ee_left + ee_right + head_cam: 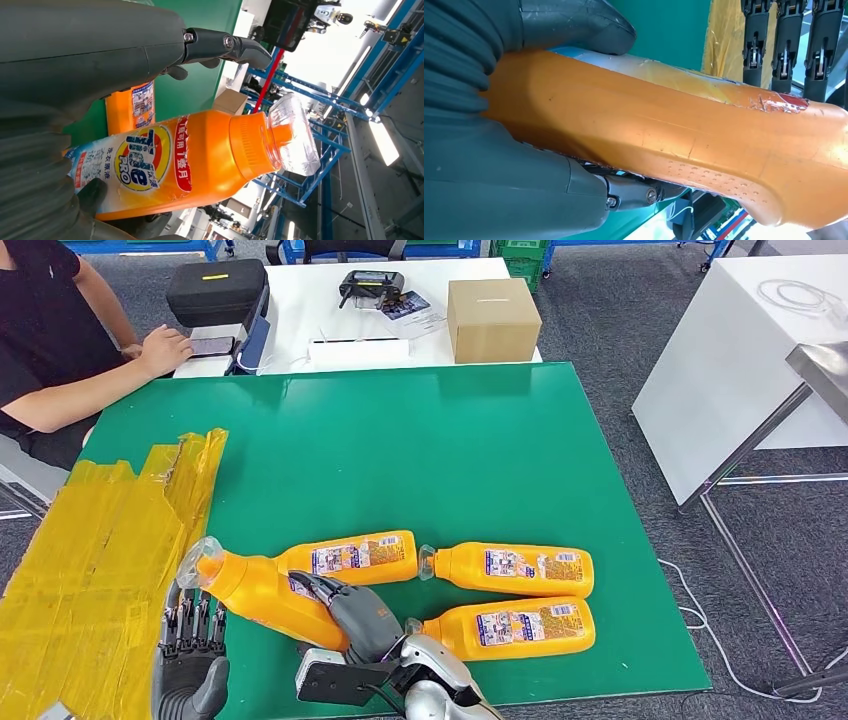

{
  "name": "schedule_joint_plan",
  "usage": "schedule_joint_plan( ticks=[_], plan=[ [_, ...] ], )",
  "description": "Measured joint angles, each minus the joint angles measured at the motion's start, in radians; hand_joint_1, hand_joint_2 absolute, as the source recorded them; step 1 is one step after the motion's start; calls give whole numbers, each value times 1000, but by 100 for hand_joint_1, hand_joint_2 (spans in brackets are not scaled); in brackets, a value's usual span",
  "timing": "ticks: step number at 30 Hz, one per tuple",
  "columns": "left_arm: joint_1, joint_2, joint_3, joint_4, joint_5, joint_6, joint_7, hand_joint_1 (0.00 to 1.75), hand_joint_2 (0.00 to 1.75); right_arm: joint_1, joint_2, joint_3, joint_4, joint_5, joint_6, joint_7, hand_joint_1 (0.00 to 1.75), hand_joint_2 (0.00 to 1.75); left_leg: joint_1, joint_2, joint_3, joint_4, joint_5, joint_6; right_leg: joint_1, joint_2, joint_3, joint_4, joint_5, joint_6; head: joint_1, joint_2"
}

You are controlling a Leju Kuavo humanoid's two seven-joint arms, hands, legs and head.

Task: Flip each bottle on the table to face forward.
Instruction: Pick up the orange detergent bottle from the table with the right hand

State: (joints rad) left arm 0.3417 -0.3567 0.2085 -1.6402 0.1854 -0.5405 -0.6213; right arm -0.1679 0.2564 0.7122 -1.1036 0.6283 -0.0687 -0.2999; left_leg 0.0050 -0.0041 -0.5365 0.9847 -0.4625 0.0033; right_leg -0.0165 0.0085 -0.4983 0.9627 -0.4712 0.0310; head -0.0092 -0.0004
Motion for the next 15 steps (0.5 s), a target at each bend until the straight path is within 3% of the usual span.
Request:
schedule_joint_plan(
  ticks=[15],
  plan=[
    [0, -1, -33, 0, 6, 47, 12, 0, 175, -57, 9, 120, 38, 97, 16, -19, 175, 175, 0, 0, -1, 0, 0, 0, 0, 0, 0, 0, 0, 0, 0, 0]
  ],
)
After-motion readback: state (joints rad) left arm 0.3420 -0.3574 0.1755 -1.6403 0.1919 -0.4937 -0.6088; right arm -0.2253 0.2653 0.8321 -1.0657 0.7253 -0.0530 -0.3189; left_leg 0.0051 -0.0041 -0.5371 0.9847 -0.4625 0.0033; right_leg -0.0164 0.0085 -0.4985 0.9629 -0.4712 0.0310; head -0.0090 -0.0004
